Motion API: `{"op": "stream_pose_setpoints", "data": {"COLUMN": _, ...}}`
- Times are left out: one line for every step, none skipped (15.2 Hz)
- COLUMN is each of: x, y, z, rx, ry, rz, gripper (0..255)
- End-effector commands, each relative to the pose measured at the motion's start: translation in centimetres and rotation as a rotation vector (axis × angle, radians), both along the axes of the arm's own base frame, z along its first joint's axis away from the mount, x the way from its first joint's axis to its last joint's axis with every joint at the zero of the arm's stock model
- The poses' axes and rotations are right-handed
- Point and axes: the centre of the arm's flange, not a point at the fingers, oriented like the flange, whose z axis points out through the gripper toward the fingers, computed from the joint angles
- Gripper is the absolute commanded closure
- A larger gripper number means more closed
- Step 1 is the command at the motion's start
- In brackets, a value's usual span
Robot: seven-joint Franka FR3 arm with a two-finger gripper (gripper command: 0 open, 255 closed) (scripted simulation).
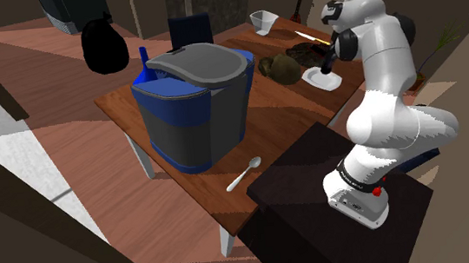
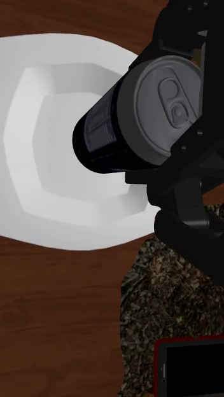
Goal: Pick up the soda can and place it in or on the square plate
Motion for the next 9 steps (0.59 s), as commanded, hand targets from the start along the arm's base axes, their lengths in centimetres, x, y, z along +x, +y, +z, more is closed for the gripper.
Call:
{"op": "stream_pose_setpoints", "data": {"x": 0.0, "y": 0.2, "z": -1.1, "rx": -0.001, "ry": 0.000, "rz": 0.000, "gripper": 255}}
{"op": "stream_pose_setpoints", "data": {"x": 0.0, "y": 0.2, "z": -1.6, "rx": -0.001, "ry": 0.000, "rz": 0.000, "gripper": 255}}
{"op": "stream_pose_setpoints", "data": {"x": 0.0, "y": 0.2, "z": -2.1, "rx": -0.001, "ry": 0.000, "rz": 0.000, "gripper": 255}}
{"op": "stream_pose_setpoints", "data": {"x": 0.0, "y": 0.2, "z": -2.7, "rx": -0.001, "ry": 0.000, "rz": 0.000, "gripper": 255}}
{"op": "stream_pose_setpoints", "data": {"x": 0.0, "y": 0.2, "z": -3.2, "rx": -0.001, "ry": 0.000, "rz": 0.000, "gripper": 255}}
{"op": "stream_pose_setpoints", "data": {"x": 0.0, "y": 0.2, "z": -4.0, "rx": -0.001, "ry": 0.000, "rz": 0.000, "gripper": 255}}
{"op": "stream_pose_setpoints", "data": {"x": 0.0, "y": 0.2, "z": -4.0, "rx": -0.001, "ry": 0.000, "rz": 0.000, "gripper": 255}}
{"op": "stream_pose_setpoints", "data": {"x": 0.0, "y": 0.2, "z": -4.0, "rx": -0.001, "ry": 0.000, "rz": 0.000, "gripper": 255}}
{"op": "stream_pose_setpoints", "data": {"x": 0.0, "y": 0.2, "z": -4.0, "rx": -0.001, "ry": 0.000, "rz": 0.000, "gripper": 255}}
